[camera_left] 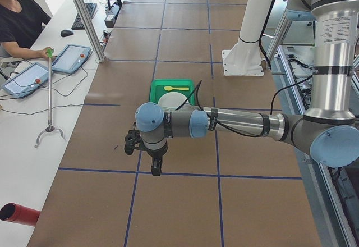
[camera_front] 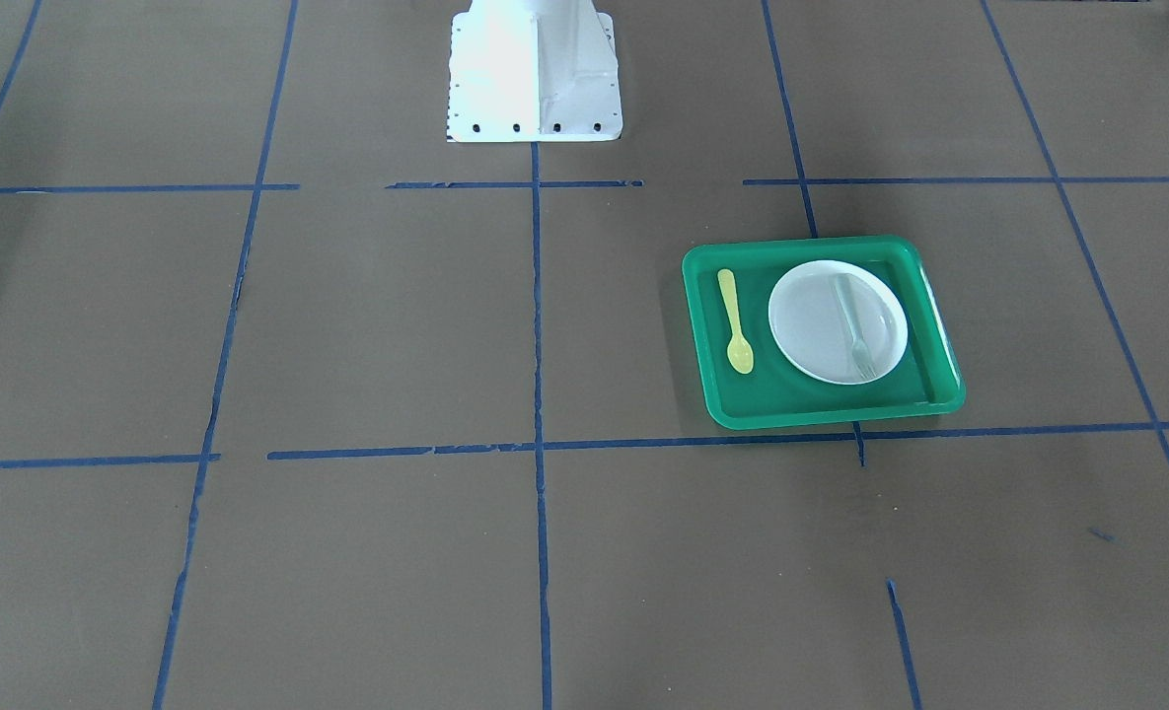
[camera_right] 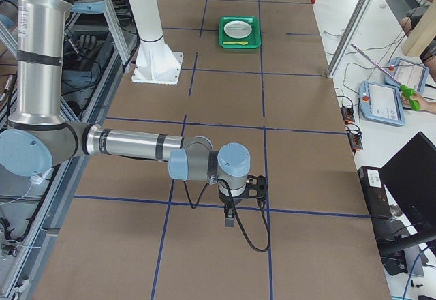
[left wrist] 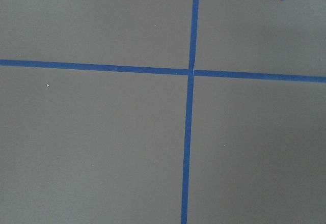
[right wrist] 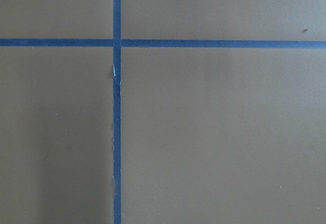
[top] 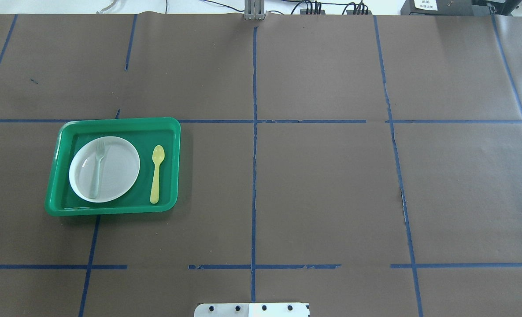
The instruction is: Place spoon
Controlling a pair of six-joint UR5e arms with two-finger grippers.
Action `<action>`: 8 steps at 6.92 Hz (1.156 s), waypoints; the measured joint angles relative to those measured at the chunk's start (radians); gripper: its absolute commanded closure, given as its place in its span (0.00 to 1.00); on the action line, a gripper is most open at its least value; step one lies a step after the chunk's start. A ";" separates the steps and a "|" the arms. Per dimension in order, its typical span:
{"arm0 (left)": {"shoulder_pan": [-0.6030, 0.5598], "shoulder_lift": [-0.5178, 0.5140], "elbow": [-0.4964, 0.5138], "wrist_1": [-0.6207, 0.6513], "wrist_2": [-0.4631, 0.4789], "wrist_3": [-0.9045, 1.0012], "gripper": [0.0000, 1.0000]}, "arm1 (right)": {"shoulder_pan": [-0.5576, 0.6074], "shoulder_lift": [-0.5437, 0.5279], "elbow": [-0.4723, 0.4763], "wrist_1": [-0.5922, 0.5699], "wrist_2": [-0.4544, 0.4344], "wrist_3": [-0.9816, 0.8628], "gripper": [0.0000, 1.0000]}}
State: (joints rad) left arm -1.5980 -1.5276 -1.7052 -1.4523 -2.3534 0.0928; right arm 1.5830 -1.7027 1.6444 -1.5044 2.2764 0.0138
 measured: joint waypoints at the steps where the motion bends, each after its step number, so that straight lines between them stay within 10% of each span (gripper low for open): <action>1: 0.001 0.010 0.003 -0.008 0.000 0.018 0.00 | 0.000 0.000 0.000 0.000 0.000 0.000 0.00; 8: 0.001 0.036 0.046 -0.072 -0.004 0.017 0.00 | 0.000 0.000 0.000 0.000 0.000 0.000 0.00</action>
State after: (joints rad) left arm -1.5969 -1.4916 -1.6597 -1.5247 -2.3572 0.1097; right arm 1.5830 -1.7027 1.6444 -1.5042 2.2764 0.0138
